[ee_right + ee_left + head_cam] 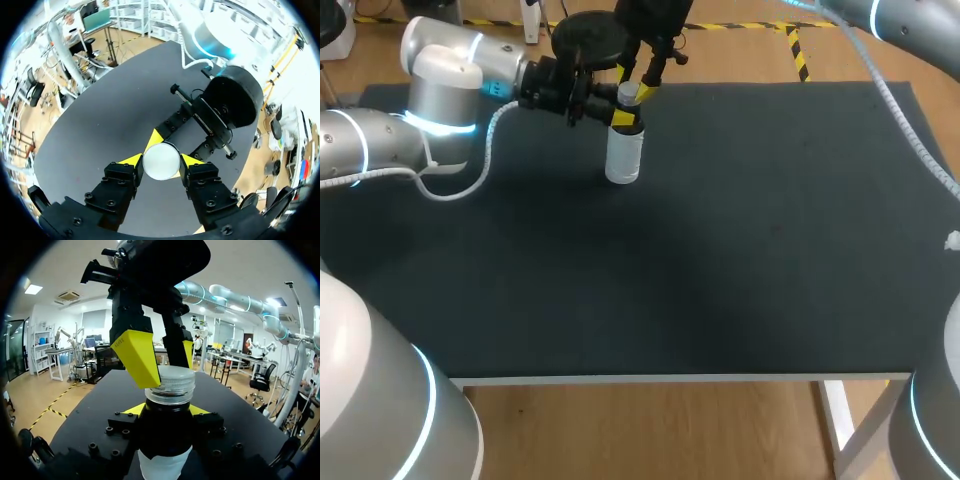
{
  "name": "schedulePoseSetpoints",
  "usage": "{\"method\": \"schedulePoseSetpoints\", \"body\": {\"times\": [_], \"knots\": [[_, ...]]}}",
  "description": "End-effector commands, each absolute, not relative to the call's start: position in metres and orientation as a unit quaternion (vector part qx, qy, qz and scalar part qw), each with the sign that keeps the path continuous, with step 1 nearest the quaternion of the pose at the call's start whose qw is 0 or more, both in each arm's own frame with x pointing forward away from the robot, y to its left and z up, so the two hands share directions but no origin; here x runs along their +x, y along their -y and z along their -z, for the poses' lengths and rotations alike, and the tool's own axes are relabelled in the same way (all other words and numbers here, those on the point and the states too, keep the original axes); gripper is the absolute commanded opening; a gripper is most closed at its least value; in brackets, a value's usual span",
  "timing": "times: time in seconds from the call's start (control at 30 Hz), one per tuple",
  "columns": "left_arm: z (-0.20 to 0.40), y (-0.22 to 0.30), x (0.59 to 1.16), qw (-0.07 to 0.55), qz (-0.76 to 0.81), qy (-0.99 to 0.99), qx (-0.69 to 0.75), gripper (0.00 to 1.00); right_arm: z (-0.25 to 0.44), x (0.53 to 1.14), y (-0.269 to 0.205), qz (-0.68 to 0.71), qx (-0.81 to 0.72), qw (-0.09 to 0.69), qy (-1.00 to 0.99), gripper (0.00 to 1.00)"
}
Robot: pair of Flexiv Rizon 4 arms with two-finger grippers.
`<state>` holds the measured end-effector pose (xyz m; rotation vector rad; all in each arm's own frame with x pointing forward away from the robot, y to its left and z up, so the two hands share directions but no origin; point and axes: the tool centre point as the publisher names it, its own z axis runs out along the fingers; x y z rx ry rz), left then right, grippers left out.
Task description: Unscrew the bottle cap
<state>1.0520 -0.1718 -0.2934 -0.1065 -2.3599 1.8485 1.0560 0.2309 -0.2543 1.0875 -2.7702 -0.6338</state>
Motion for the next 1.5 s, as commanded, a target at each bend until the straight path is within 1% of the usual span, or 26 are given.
{"method": "schedulePoseSetpoints", "body": {"times": [0.03, 0.53, 0.57, 0.77, 0.9, 0.97, 1.0, 1.17, 1.5], "knots": [[0.294, 0.170, 1.058, 0.071, -0.614, 0.786, -0.034, 0.00, 0.249, 1.059, -0.232, 0.203, 0.378, 0.072, 0.900, 0.00], [0.294, 0.170, 1.058, 0.071, -0.614, 0.786, -0.034, 0.00, 0.246, 1.059, -0.232, 0.202, 0.391, 0.080, 0.894, 0.00], [0.294, 0.170, 1.058, 0.071, -0.614, 0.786, -0.034, 0.00, 0.247, 1.059, -0.233, 0.198, 0.384, 0.080, 0.898, 1.00], [0.294, 0.170, 1.058, 0.071, -0.614, 0.786, -0.034, 0.00, 0.246, 1.060, -0.232, 0.192, 0.338, 0.089, 0.917, 1.00], [0.294, 0.170, 1.058, 0.071, -0.614, 0.786, -0.034, 0.00, 0.244, 1.064, -0.233, 0.179, 0.223, 0.096, 0.953, 1.00], [0.294, 0.170, 1.058, 0.071, -0.614, 0.786, -0.034, 0.00, 0.246, 1.063, -0.233, 0.183, 0.197, 0.116, 0.956, 1.00], [0.294, 0.170, 1.058, 0.071, -0.614, 0.786, -0.034, 0.00, 0.248, 1.064, -0.234, 0.171, 0.177, 0.107, 0.963, 1.00], [0.294, 0.170, 1.058, 0.071, -0.614, 0.786, -0.034, 0.00, 0.252, 1.065, -0.236, 0.165, 0.119, 0.119, 0.972, 1.00], [0.294, 0.170, 1.058, 0.071, -0.614, 0.786, -0.034, 0.00, 0.254, 1.071, -0.234, 0.161, 0.063, 0.095, 0.980, 1.00]]}}
